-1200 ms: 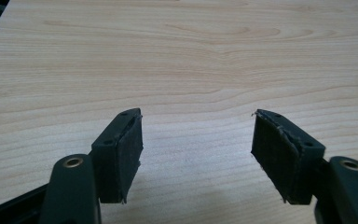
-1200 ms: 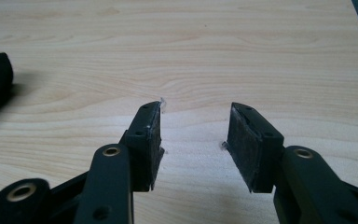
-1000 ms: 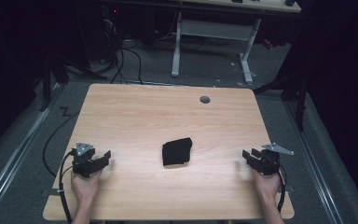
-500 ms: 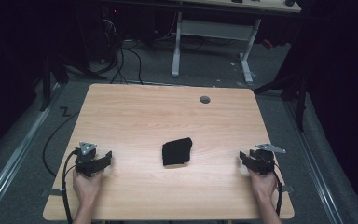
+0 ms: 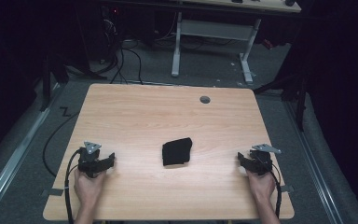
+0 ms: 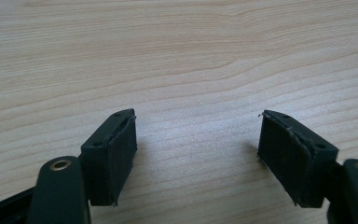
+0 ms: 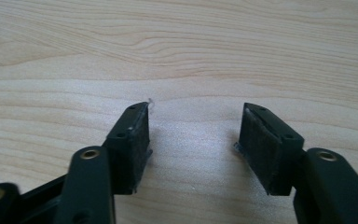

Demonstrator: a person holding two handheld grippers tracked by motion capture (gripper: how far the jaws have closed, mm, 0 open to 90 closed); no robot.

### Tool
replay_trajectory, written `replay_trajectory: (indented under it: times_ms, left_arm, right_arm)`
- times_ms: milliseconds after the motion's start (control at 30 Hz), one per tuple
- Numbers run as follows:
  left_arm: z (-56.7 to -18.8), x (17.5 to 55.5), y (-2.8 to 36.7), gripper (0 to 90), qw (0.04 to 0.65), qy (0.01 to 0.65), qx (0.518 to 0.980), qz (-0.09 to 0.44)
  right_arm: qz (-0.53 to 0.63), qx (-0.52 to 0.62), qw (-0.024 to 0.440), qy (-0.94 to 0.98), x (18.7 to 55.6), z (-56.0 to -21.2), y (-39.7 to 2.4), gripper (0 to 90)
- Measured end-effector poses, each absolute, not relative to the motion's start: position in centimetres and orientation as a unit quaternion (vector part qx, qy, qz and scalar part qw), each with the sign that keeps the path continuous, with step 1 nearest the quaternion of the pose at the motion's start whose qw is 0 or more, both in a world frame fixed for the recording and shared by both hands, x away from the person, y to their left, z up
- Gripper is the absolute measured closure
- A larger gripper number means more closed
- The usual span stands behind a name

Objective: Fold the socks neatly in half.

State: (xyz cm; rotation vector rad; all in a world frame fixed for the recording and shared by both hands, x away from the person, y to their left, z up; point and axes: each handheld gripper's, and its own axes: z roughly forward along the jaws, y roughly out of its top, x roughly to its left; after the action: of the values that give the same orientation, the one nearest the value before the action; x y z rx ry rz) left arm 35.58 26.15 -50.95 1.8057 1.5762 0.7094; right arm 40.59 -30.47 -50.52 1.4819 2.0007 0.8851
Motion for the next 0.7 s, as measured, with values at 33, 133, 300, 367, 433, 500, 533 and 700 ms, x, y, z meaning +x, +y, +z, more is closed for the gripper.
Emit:
replay_trajectory:
  times_ms: [33,133,300,367,433,500,533,700]
  left_arm:
    - [-50.95,35.58,26.15,27.6,0.316,0.598,0.686,0.269]
    - [-50.95,35.59,26.16,27.4,0.316,0.598,0.686,0.268]
    - [-50.95,35.6,26.14,27.1,0.317,0.595,0.689,0.267]
    - [-50.95,35.59,26.12,27.2,0.317,0.594,0.69,0.266]
    - [-50.95,35.6,26.11,27.3,0.318,0.593,0.69,0.266]
    - [-50.95,35.62,26.08,27.3,0.318,0.591,0.692,0.265]
    - [-50.95,35.62,26.08,27.4,0.318,0.591,0.692,0.265]
    - [-50.95,35.62,26.08,27.3,0.319,0.591,0.692,0.265]
  right_arm:
    - [0.323,0.542,0.249,0.735,40.58,-50.53,-30.46,41.5]
    - [0.323,0.541,0.249,0.735,40.57,-50.54,-30.46,41.1]
    - [0.321,0.546,0.25,0.732,40.45,-50.53,-30.39,40.1]
    - [0.322,0.546,0.251,0.732,40.43,-50.55,-30.39,40.1]
    - [0.322,0.546,0.251,0.732,40.43,-50.55,-30.39,40.1]
    - [0.322,0.546,0.251,0.732,40.43,-50.55,-30.4,40.1]
    - [0.322,0.546,0.251,0.732,40.43,-50.55,-30.4,40.1]
    - [0.322,0.546,0.251,0.732,40.43,-50.55,-30.4,40.1]
